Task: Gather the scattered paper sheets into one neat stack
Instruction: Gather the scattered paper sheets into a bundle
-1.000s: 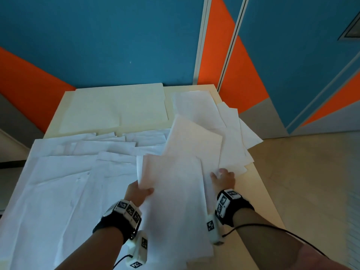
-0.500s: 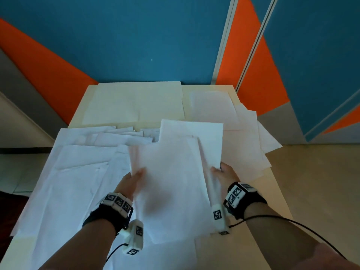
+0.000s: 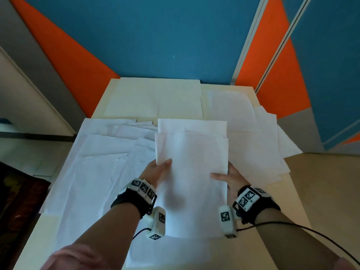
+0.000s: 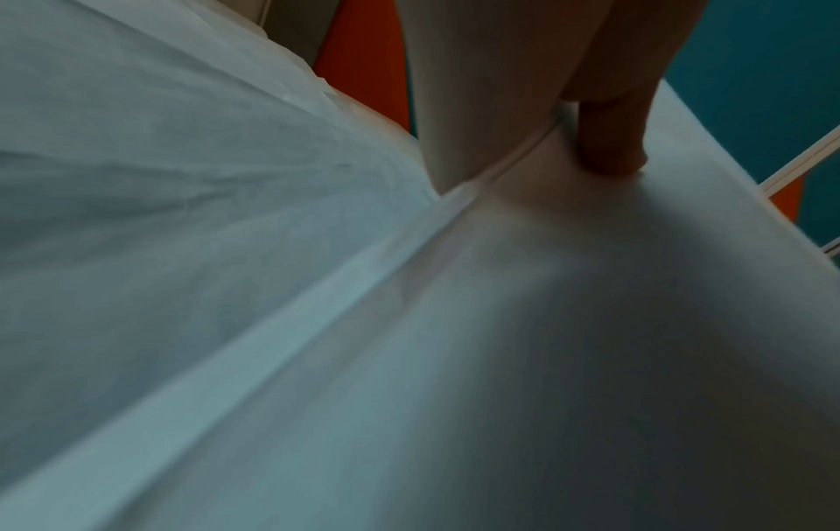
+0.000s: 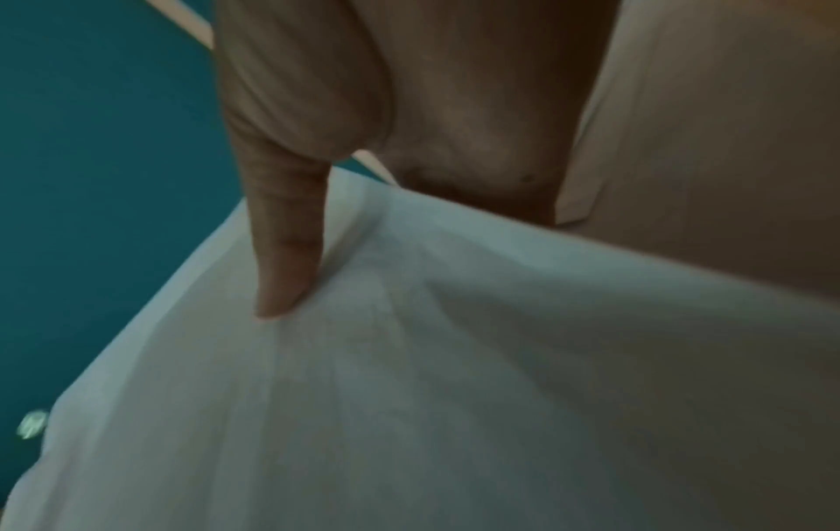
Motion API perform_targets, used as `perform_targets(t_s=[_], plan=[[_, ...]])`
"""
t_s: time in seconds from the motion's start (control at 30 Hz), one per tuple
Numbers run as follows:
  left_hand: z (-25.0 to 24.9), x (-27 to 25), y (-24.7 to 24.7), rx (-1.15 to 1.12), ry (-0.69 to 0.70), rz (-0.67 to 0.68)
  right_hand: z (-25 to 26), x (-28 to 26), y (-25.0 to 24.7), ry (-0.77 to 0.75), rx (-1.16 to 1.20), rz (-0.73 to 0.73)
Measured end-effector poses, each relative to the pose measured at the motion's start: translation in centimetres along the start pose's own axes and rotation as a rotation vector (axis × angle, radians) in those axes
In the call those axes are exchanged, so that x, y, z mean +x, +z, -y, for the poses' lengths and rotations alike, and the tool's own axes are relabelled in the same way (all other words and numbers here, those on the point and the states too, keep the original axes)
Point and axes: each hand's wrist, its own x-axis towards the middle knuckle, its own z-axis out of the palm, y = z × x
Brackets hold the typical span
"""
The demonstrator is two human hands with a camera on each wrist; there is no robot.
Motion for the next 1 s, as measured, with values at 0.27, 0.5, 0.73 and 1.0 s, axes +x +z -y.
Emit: perform_targets(t_s=[0.27, 0.5, 0.73, 1.0], plan=[[-1.3, -0.9, -0.5, 0.047, -0.086, 0.228, -0.2, 0.4, -0.4, 0.021, 0.201, 0.086], [-2.3, -1.2, -0.8, -0.014, 0.083, -0.017, 0.1, -0.4, 0.7, 0.114, 0.057, 0.068], [-0.3, -1.4, -4.2, 0.822, 0.102, -0.367, 2.1, 1.1, -0.9, -0.111, -0.394, -0.389], [3.2, -2.7, -4.7, 1.160, -0.291, -0.342, 3.2, 1.5, -2.7, -0.047, -0.354, -0.450]])
